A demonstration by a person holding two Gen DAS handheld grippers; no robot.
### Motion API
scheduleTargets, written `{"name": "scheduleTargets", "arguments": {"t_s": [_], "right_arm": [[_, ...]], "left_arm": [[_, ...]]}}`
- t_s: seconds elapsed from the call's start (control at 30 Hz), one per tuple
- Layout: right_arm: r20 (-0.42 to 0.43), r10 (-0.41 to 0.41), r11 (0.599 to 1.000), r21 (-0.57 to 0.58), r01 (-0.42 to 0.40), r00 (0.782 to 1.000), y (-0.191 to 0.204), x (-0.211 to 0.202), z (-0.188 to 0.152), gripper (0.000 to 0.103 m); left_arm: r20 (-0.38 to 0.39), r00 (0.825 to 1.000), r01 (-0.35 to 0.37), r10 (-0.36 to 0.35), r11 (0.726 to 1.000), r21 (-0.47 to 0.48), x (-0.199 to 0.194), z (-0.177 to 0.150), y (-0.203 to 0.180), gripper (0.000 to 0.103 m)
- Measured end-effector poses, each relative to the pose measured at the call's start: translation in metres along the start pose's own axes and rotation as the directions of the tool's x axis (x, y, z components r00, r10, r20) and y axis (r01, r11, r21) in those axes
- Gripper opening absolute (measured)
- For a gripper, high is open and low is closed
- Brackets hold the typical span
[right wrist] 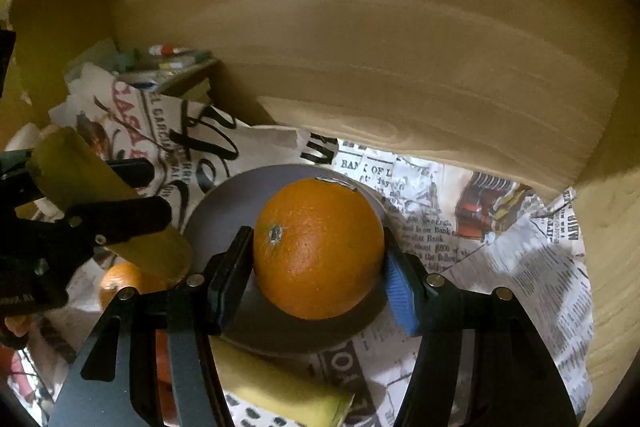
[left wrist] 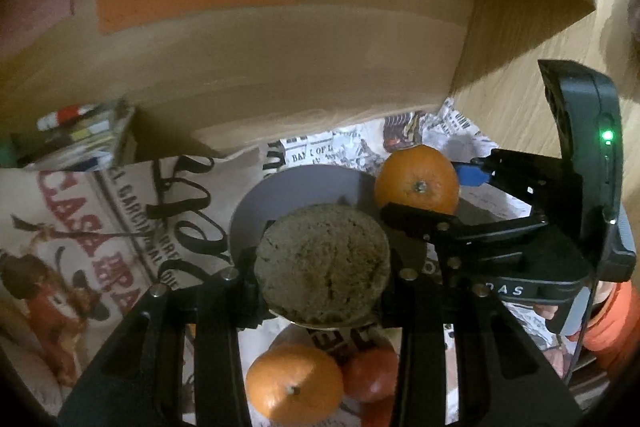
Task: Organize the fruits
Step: 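Carry both to the dark plate while the right tool releases the orange onto it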
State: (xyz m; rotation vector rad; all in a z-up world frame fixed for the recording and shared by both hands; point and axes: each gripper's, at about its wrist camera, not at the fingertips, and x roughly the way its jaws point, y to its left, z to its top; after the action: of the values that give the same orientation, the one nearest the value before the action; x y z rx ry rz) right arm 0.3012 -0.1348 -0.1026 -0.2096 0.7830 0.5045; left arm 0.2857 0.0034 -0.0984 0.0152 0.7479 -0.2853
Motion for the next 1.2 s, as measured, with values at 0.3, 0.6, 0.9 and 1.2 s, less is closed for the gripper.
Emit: {"name": "scheduleTargets", "arguments": {"t_s": [0.3,0.6,0.9,1.2], "right_arm": [[-0.092,0.015,1.000,0.011,-0.014,0.996,-0.011,0.041,-0.002,0.057],[-0.137,0.021,1.000,0.023,-0.018,0.990,-0.019,0.058,-0.007,0.058],[-0.164,0.026,1.000,0.020,-0.023,0.986,-0.019,0.061,-0.010,0.058],[-0.154,0.027,0.999,0.021,-0.024,0.988,-0.016,0.057,-0.011,0.058]], "left_arm": [[-0.115,0.992,0.046,-0.047,0.999,-0.018,0.052,0.007,0.009,0.038],[-0.151,0.988,0.042,-0.043,0.999,-0.006,0.073,0.010,0.010,0.039],[-0.025,0.999,-0.037,0.037,0.999,0.004,0.045,0.021,0.009,0.087],[0.040,0.994,-0.102,0.101,0.995,0.009,0.008,0.015,0.017,0.090]]}}
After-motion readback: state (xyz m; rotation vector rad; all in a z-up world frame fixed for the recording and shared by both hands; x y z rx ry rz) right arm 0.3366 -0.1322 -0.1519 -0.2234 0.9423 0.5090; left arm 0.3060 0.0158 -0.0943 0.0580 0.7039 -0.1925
